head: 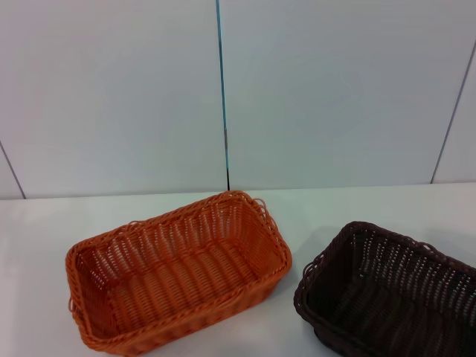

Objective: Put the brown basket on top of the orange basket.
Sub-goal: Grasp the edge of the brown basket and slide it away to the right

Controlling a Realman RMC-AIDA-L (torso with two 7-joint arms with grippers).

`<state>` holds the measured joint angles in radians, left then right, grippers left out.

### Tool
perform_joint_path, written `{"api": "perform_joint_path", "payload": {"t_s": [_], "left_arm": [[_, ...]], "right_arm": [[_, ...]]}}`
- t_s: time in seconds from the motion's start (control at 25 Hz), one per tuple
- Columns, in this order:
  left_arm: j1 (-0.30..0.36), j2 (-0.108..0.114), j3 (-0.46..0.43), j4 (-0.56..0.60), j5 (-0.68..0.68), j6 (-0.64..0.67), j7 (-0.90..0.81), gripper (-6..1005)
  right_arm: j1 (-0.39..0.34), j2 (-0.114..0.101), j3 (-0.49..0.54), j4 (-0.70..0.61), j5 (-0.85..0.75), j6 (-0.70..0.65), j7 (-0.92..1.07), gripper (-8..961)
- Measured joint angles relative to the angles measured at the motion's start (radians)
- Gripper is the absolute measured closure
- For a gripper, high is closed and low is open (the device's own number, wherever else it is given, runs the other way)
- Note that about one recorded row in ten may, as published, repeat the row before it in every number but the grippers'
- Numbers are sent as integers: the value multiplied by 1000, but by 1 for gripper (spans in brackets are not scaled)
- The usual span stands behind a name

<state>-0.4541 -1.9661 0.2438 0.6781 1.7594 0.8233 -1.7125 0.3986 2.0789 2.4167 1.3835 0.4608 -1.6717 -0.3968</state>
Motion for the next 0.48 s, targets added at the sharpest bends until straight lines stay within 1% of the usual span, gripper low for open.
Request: {"api": "perform_joint_path", "payload": {"t_s": [0.2, 0.48], "left_arm": [[0, 1, 0, 0, 0, -9, 1, 134], [1, 1, -1, 0, 0, -14, 1, 134]], "right_arm": [[2, 0, -7, -12, -2, 39, -1, 228], [10, -3, -10, -15, 2, 44, 5, 228]]}}
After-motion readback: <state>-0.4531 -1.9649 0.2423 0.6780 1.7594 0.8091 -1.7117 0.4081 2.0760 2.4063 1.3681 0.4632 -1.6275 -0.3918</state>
